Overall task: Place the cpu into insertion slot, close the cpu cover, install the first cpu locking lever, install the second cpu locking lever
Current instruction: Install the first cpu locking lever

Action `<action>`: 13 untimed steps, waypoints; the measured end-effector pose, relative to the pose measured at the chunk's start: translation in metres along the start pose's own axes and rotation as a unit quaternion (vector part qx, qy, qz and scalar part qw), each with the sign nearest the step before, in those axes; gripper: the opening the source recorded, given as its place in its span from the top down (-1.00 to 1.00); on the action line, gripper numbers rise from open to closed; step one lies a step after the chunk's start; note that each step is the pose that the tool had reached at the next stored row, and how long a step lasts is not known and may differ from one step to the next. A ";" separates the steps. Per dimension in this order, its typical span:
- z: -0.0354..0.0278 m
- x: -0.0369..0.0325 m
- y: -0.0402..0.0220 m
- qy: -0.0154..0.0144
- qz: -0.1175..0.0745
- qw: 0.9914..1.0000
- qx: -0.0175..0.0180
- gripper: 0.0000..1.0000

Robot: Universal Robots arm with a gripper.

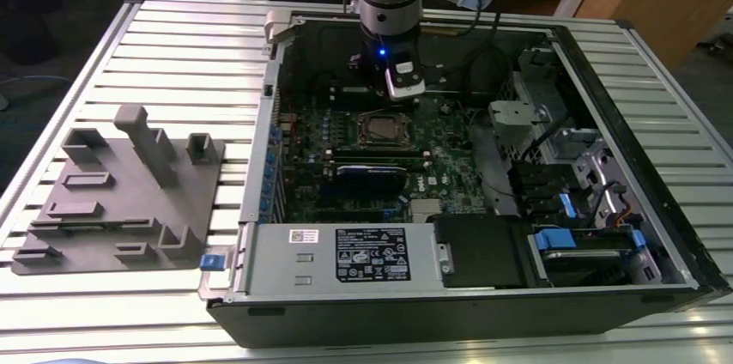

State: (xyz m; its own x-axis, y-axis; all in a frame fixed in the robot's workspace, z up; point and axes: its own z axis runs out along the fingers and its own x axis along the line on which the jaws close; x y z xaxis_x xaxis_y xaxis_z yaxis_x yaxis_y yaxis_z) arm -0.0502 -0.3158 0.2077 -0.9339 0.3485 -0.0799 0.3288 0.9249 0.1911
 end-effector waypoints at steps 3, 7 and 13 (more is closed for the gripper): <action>0.0005 0.0000 -0.0001 -0.001 0.000 1.000 0.000 0.79; 0.0011 0.0001 -0.0002 -0.001 0.000 1.000 0.000 0.79; 0.0018 0.0001 -0.0003 -0.001 0.000 1.000 0.000 0.79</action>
State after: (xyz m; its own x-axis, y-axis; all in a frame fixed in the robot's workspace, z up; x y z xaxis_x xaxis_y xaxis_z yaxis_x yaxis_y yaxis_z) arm -0.0502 -0.3157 0.2059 -0.9338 0.3485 -0.0817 0.3284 0.9249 0.1918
